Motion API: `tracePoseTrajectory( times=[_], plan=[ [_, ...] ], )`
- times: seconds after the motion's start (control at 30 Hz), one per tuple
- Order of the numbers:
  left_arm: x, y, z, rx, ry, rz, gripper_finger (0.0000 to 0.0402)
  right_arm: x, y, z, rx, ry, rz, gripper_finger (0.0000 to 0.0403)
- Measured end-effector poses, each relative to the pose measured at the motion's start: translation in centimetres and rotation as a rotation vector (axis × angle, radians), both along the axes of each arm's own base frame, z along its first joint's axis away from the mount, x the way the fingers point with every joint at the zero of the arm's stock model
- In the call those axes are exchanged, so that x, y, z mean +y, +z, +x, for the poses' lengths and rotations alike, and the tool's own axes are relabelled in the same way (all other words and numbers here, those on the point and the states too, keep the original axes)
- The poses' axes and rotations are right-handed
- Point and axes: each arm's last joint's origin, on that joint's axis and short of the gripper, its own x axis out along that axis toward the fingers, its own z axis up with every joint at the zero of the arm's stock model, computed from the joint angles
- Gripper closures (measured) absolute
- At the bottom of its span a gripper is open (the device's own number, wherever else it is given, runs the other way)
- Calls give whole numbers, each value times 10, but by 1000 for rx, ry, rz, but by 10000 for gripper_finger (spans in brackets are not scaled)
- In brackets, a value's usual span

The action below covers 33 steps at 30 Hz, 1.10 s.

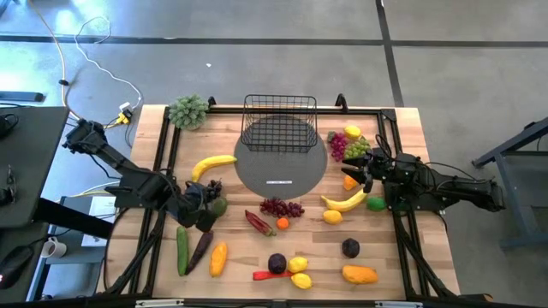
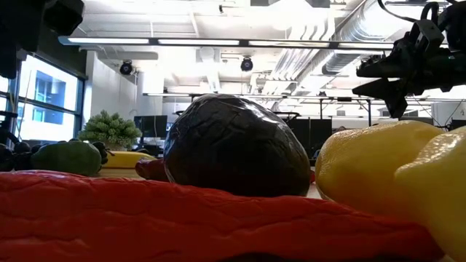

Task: Build produce basket
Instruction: Put the bottom left yellow mango into the black wire basket

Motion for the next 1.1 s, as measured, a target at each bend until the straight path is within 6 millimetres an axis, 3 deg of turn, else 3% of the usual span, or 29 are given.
tracePoseTrajectory(
  times=[0.43, 0.63, 1.1],
  plan=[
    [-16, -5, 23, 87, 64, -53, 105, 0, 0, 0, 0, 0, 0, 213],
    [-28, -5, 37, 86, 43, -80, 103, 0, 0, 0, 0, 0, 0, 213],
    [-66, -32, 55, 121, -17, -140, 103, 0, 0, 0, 1, 0, 0, 213]
  ],
)
